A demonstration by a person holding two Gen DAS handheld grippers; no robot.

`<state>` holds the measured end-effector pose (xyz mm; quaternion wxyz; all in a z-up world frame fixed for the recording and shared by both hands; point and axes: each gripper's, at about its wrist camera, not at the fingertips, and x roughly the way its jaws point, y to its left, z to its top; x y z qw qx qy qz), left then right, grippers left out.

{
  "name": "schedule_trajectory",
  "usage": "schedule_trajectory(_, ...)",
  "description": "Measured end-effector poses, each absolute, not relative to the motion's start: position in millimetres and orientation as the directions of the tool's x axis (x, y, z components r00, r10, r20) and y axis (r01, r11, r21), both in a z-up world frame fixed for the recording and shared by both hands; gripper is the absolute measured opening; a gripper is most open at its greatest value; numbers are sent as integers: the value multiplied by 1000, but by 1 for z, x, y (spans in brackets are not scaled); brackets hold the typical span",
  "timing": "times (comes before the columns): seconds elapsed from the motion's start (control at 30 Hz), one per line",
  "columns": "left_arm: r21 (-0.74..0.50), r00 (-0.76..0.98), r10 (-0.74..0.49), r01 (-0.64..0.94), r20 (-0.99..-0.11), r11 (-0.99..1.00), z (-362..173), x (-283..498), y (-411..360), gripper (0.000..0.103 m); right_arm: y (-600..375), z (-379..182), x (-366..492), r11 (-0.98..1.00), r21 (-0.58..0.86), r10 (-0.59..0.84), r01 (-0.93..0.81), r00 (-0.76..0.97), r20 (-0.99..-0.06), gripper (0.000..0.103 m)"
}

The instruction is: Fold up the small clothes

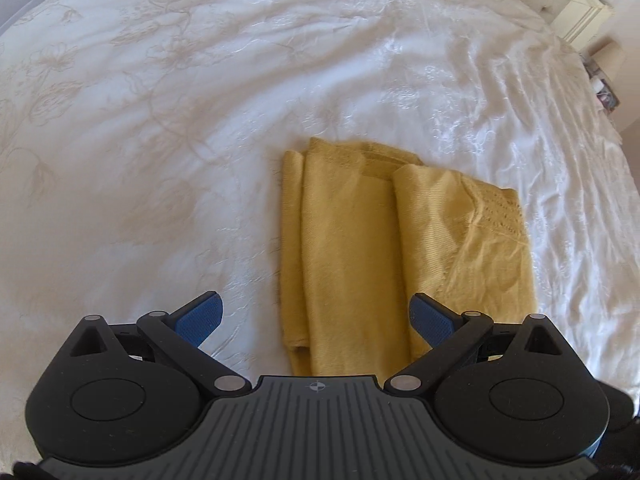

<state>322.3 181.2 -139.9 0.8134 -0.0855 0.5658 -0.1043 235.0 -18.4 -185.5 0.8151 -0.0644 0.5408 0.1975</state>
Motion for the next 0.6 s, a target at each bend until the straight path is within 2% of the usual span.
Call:
schedule_trajectory(0.1,-277,312,-294,97,-903,956,-142,329,170,101,-2,-194,221,877,6,203,-480,359,-911,72)
schedule_trajectory(0.2,-296,282,-316,113,-906,949,-147,333,160,101,9,-204,211,826,-84,156,-558,370,-916,67)
schedule_trajectory(0.27,-314,261,-333,114,-906,943,-150,335,156,101,10,-209,208,799,-134,127,-586,383,-915,48)
schedule_trajectory(0.3,-322,254,-341,114,-905,940,-151,336,155,101,8,-210,210,800,-139,119,-584,382,-916,23)
schedule_trajectory(0.33,-332,246,-350,115,-904,936,-151,337,153,101,2,-208,213,816,-121,128,-566,381,-916,11)
schedule_trajectory(0.6,-456,191,-467,98,-863,884,-160,347,132,101,-77,-163,231,953,140,254,-267,464,-849,11)
